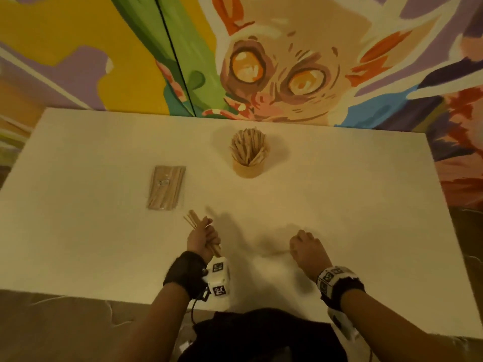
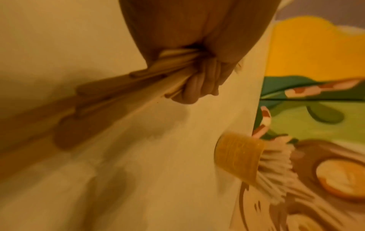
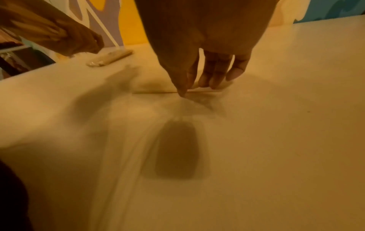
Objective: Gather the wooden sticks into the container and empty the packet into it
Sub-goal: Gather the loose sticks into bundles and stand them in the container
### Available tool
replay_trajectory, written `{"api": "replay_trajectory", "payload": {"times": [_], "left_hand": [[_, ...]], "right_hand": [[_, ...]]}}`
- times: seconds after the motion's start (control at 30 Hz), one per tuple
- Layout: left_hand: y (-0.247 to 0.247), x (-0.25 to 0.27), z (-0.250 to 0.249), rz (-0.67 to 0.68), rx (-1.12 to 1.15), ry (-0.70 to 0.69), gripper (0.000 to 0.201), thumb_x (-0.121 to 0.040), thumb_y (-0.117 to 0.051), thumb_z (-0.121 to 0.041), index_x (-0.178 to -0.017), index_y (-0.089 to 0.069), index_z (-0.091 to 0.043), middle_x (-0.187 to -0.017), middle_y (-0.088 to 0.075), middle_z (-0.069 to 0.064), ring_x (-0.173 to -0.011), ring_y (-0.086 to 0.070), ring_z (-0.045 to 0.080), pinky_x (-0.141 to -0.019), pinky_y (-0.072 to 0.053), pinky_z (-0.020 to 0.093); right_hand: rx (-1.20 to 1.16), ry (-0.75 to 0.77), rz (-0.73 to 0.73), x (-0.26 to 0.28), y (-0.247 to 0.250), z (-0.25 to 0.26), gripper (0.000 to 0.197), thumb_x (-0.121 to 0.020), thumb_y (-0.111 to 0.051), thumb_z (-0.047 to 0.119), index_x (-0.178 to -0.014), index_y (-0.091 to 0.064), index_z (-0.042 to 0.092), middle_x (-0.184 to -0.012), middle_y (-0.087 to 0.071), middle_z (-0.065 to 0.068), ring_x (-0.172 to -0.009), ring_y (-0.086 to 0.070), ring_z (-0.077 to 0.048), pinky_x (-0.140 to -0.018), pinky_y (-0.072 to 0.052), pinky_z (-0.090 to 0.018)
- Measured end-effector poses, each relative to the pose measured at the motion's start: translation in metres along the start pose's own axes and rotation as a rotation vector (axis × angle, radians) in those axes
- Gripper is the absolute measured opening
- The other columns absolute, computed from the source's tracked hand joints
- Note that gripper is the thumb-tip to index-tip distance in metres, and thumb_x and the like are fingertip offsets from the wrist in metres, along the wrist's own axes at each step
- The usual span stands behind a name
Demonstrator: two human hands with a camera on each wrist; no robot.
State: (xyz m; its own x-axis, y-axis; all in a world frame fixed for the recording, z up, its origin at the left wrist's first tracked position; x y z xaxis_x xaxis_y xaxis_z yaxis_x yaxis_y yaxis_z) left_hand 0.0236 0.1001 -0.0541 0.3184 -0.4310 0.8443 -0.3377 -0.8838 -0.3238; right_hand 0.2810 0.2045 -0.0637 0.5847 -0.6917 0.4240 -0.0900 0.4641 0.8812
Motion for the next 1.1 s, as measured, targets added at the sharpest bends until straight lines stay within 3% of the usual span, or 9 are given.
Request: {"api": "replay_trajectory", "payload": {"times": [0.17, 0.33, 0.5, 0.6, 0.67, 0.77, 0.87, 1.0, 1.1], "left_hand": [[0.001, -0.006, -0.001, 0.053, 0.074, 0.031, 0.031, -0.102, -0.044, -0.030, -0.074, -0.043, -0.016, -0.041, -0.026, -0.009, -0.031, -0.025, 0.005, -0.030, -0.026, 0.016], [-0.018, -0.003, 0.007, 0.097, -0.013, 0.028, 0.029, -0.099, -0.050, -0.031, -0.075, -0.042, -0.017, -0.046, -0.027, -0.008, -0.036, -0.026, 0.006, -0.033, -0.027, 0.018], [-0.048, 0.011, 0.020, 0.132, -0.259, -0.042, 0.034, -0.090, -0.062, -0.044, -0.087, -0.050, -0.013, -0.055, -0.028, -0.005, -0.045, -0.026, 0.010, -0.041, -0.025, 0.022], [-0.064, 0.017, 0.026, 0.178, -0.398, -0.081, 0.042, -0.082, -0.067, -0.052, -0.081, -0.060, -0.011, -0.059, -0.045, 0.004, -0.050, -0.040, 0.016, -0.048, -0.035, 0.027], [-0.069, 0.019, 0.025, 0.176, -0.463, -0.115, 0.044, -0.085, -0.066, -0.048, -0.070, -0.061, -0.007, -0.056, -0.052, 0.009, -0.049, -0.047, 0.021, -0.048, -0.040, 0.028], [-0.068, 0.016, 0.018, 0.092, -0.459, -0.136, 0.045, -0.095, -0.056, -0.041, -0.063, -0.051, -0.010, -0.049, -0.047, 0.004, -0.045, -0.044, 0.019, -0.047, -0.038, 0.028], [-0.063, 0.007, 0.008, 0.056, -0.321, -0.131, 0.040, -0.098, -0.051, -0.038, -0.067, -0.044, -0.015, -0.051, -0.046, 0.001, -0.044, -0.045, 0.016, -0.050, -0.040, 0.029], [-0.057, -0.001, -0.009, 0.071, -0.097, -0.095, 0.035, -0.100, -0.047, -0.036, -0.074, -0.041, -0.015, -0.050, -0.049, 0.001, -0.043, -0.050, 0.015, -0.043, -0.043, 0.025], [-0.059, 0.002, -0.011, 0.123, -0.023, -0.067, 0.040, -0.100, -0.047, -0.037, -0.068, -0.035, -0.018, -0.045, -0.034, -0.005, -0.037, -0.036, 0.009, -0.037, -0.037, 0.020]], "right_hand": [[-0.094, -0.027, 0.034, 0.001, -0.005, -0.003, 0.016, -0.099, -0.047, 0.026, -0.090, -0.056, 0.017, -0.099, -0.051, 0.001, -0.095, -0.048, -0.020, -0.079, -0.036, -0.032], [-0.658, -0.158, -0.015, -0.009, 0.033, 0.022, 0.018, -0.089, -0.067, 0.015, -0.072, -0.063, 0.016, -0.069, -0.061, 0.003, -0.061, -0.055, -0.011, -0.061, -0.042, -0.020], [-1.047, -0.047, 0.011, -0.030, 0.091, 0.083, 0.016, -0.086, -0.071, 0.010, -0.076, -0.071, -0.003, -0.055, -0.064, -0.013, -0.047, -0.058, -0.014, -0.058, -0.048, -0.019], [-1.032, -0.015, 0.054, -0.038, 0.098, 0.106, 0.013, -0.085, -0.071, 0.008, -0.077, -0.072, -0.002, -0.055, -0.063, -0.011, -0.047, -0.058, -0.014, -0.057, -0.049, -0.021], [-0.999, -0.015, 0.054, -0.040, 0.096, 0.111, 0.009, -0.083, -0.069, 0.005, -0.076, -0.073, 0.002, -0.058, -0.065, -0.013, -0.048, -0.058, -0.015, -0.056, -0.050, -0.023], [-1.047, -0.024, 0.064, -0.034, 0.091, 0.107, 0.010, -0.086, -0.069, 0.010, -0.081, -0.070, 0.002, -0.066, -0.068, -0.011, -0.050, -0.057, -0.016, -0.054, -0.049, -0.025], [-1.036, -0.064, 0.113, -0.021, 0.080, 0.090, 0.014, -0.091, -0.065, 0.012, -0.087, -0.068, -0.001, -0.069, -0.068, -0.008, -0.053, -0.060, -0.017, -0.059, -0.051, -0.028], [-0.766, -0.019, 0.512, 0.005, 0.041, 0.086, 0.017, -0.092, -0.064, 0.019, -0.092, -0.072, 0.003, -0.081, -0.074, -0.007, -0.063, -0.066, -0.013, -0.062, -0.053, -0.017], [-0.650, -0.018, 0.706, 0.018, 0.022, 0.102, 0.031, -0.091, -0.067, 0.031, -0.094, -0.073, 0.001, -0.083, -0.073, -0.006, -0.061, -0.064, -0.008, -0.065, -0.050, -0.012]]}}
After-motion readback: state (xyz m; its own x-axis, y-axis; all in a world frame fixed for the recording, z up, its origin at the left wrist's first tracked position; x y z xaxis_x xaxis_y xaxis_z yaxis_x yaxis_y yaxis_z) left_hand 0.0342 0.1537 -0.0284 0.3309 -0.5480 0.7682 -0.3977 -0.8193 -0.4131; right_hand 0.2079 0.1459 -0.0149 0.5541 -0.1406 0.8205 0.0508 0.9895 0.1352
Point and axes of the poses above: each hand's wrist, its own x-axis away from the middle knuckle, its own y-axis out of the back of the hand, z = x × y, the point moved 7 cm from there along -x, towards the middle knuckle
